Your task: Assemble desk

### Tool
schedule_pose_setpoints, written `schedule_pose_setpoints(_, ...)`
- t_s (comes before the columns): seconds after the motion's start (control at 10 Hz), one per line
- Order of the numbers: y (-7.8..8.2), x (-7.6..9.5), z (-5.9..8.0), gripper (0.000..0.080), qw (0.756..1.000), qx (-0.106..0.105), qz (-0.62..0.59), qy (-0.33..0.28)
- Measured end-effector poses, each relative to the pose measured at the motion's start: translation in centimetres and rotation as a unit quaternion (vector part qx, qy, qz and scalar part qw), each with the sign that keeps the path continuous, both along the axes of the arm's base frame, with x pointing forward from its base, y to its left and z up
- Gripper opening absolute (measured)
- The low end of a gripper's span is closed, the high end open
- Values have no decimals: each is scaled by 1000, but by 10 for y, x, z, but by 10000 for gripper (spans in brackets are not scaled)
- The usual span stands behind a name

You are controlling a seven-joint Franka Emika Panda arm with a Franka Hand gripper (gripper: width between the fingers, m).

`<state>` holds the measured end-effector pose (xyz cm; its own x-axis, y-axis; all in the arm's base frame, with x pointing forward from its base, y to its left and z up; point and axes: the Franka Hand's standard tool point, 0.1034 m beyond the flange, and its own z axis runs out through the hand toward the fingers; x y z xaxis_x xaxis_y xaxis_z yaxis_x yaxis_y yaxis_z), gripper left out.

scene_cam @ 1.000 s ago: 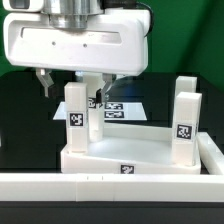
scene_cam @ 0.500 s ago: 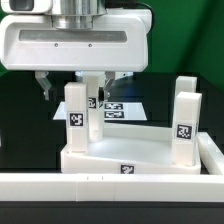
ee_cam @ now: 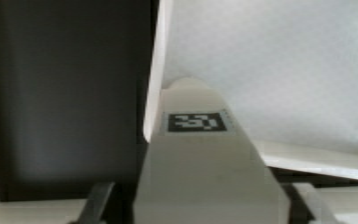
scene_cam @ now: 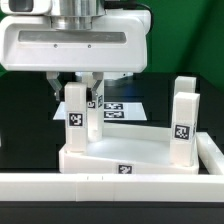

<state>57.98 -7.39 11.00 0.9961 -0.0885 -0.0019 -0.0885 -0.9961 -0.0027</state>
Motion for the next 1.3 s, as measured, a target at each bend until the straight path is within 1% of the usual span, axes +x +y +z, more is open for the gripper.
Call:
schedule_pose_setpoints(0.1,0,0,0,288,1000,0,-4,0)
schedule_pose_setpoints(0.3,0,0,0,288,996,1,-88,0)
schedule_pose_setpoints(0.4,-2,-1,-1,290,989,6,-149,0)
schedule_pose_setpoints(0.5,-2,-1,-1,290,984,7,-178,0)
schedule_pose_setpoints(0.6,-3,-1,-1,290,972,11,-235,0)
schedule_pose_setpoints(0.8,-4,-1,-1,290,942,22,-334,-4)
schedule_pose_setpoints(0.9,-5,0,-2,290,925,22,-380,-8)
schedule_pose_setpoints(1.0,-5,0,-2,290,913,23,-408,-7)
schedule_pose_setpoints(1.3,-6,0,-2,290,842,35,-538,-5)
